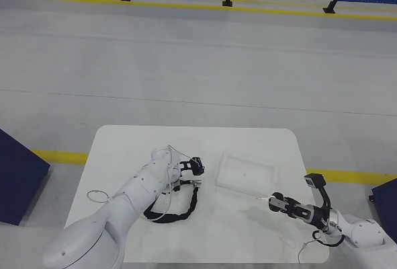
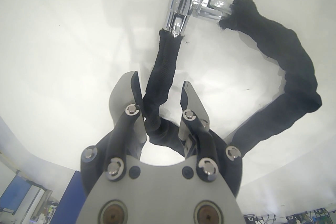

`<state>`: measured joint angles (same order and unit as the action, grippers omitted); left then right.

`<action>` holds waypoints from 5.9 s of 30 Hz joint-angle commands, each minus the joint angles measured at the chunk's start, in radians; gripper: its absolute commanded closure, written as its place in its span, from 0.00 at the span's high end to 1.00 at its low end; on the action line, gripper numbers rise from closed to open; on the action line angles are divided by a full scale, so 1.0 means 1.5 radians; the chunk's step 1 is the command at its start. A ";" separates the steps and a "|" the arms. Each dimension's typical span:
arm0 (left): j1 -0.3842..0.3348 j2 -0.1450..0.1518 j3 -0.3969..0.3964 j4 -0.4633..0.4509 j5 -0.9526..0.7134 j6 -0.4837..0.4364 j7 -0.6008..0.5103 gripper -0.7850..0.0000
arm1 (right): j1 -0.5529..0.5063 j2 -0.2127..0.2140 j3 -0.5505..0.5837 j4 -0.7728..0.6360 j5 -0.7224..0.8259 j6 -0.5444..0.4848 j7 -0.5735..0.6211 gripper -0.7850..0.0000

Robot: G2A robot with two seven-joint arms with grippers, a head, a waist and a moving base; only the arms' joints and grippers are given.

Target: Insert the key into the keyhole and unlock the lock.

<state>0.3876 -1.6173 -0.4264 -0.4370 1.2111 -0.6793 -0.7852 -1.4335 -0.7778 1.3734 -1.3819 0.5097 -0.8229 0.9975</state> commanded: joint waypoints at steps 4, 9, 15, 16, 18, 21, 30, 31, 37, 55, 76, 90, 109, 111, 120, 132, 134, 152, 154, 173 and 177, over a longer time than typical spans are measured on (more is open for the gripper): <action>-0.007 -0.009 0.001 0.020 0.004 0.005 0.009 0.28 | 0.000 0.000 0.000 0.000 0.000 0.000 0.000 0.00; -0.010 -0.017 0.003 0.039 0.011 0.007 0.016 0.29 | 0.000 0.000 0.000 0.000 0.000 0.000 0.000 0.00; -0.008 -0.028 0.006 0.059 0.016 0.004 0.019 0.29 | 0.000 0.000 0.000 0.000 0.000 0.000 0.000 0.00; -0.009 -0.030 0.006 0.062 0.017 0.004 0.020 0.29 | 0.000 0.000 0.000 0.000 0.000 0.000 0.000 0.00; -0.010 -0.033 0.007 0.069 0.019 0.003 0.022 0.28 | 0.000 0.000 0.000 0.000 0.000 0.000 0.000 0.00; -0.012 -0.037 0.006 0.081 0.020 0.003 0.026 0.24 | 0.000 0.000 0.000 0.000 0.000 0.000 0.000 0.00; -0.014 -0.048 0.007 0.106 0.027 0.006 0.031 0.00 | 0.000 0.000 0.000 0.000 0.000 0.000 0.000 0.00; -0.015 -0.049 0.007 0.108 0.028 0.006 0.032 0.00 | 0.000 0.000 0.000 0.000 0.000 0.000 0.000 0.00; -0.023 -0.053 0.013 0.110 0.052 0.029 0.050 0.00 | 0.000 0.000 0.000 0.000 0.000 0.000 0.000 0.00; 0.025 0.000 0.039 -0.063 0.258 0.259 0.102 0.00 | 0.000 0.000 0.000 0.000 0.000 0.000 0.000 0.00; 0.406 0.266 -0.259 -0.825 0.713 0.267 0.095 0.00 | 0.000 0.000 0.000 0.000 0.000 0.000 0.000 0.00; 0.531 0.300 -0.330 -0.969 0.906 0.289 0.246 0.00 | 0.000 0.000 0.000 0.000 0.000 0.000 0.000 0.00; 0.427 0.256 -0.338 -0.753 0.698 0.135 0.197 0.00 | 0.000 0.000 0.000 0.000 0.000 0.000 0.000 0.00; 0.406 0.248 -0.335 -0.719 0.660 0.119 0.181 0.00 | 0.000 0.000 0.000 0.000 0.000 0.000 0.000 0.00; 0.323 0.211 -0.320 -0.578 0.500 0.058 0.076 0.00 | 0.000 0.000 0.000 0.000 0.000 0.000 0.000 0.00; 0.248 0.176 -0.299 -0.437 0.385 0.031 -0.020 0.00 | 0.000 0.000 0.000 0.000 0.000 0.000 0.000 0.00; 0.239 0.171 -0.294 -0.424 0.375 0.034 -0.032 0.00 | 0.000 0.000 0.000 0.000 0.000 0.000 0.000 0.00; 0.195 0.148 -0.294 -0.351 0.302 0.039 -0.082 0.93 | 0.000 0.000 0.000 0.000 0.000 0.000 0.000 0.00; 0.192 0.148 -0.297 -0.348 0.295 0.037 -0.082 0.82 | 0.000 0.000 0.000 0.000 0.000 0.000 0.000 0.00; 0.058 0.091 -0.281 -0.115 0.089 -0.006 -0.113 0.50 | 0.000 0.000 0.000 0.000 0.000 0.000 0.000 0.00; 0.035 0.076 -0.263 -0.061 0.087 0.005 -0.088 0.58 | 0.000 0.000 0.000 0.000 0.000 0.000 0.000 0.00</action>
<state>0.4464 -1.4985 -0.8266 -0.5497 1.3427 -0.6755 -0.9277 -1.4335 -0.7778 1.3734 -1.3819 0.5097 -0.8229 0.9975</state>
